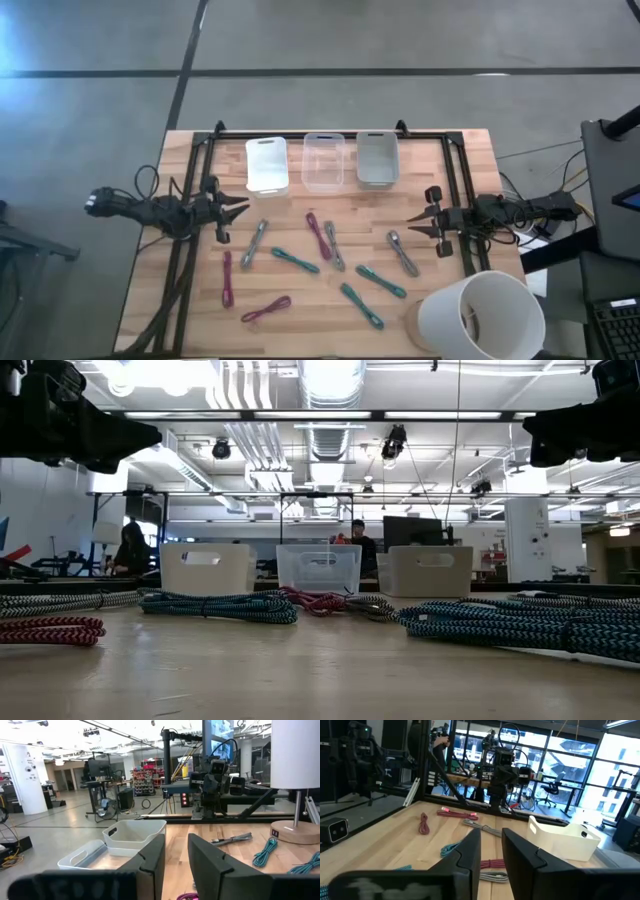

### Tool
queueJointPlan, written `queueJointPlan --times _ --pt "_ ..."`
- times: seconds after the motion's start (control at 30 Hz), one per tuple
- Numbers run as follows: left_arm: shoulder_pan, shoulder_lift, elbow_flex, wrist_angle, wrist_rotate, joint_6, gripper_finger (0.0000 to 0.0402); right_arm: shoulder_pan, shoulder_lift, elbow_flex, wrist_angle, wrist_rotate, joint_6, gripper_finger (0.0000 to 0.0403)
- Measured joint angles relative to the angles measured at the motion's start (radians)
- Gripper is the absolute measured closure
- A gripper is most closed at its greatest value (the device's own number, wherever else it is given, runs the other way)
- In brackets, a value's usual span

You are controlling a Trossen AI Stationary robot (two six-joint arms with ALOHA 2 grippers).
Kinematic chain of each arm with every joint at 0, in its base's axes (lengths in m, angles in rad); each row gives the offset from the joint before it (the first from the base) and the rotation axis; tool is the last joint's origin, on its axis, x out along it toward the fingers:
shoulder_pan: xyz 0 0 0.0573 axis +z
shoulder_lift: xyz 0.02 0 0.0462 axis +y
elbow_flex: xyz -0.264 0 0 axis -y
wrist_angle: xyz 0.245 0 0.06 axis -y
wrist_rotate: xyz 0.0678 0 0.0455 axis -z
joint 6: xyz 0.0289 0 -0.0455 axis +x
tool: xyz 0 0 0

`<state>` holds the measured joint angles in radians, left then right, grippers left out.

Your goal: Pick & Place USB Port

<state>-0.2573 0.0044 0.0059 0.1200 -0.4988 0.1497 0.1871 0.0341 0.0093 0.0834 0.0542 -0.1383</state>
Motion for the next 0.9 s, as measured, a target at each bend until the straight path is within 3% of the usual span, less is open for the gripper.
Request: queueJointPlan --times 0.9 --pt "0.000 0.000 0.000 -0.002 0.000 0.000 0.0312 0.000 0.000 0.000 0.000 0.000 0.000 0.0328"
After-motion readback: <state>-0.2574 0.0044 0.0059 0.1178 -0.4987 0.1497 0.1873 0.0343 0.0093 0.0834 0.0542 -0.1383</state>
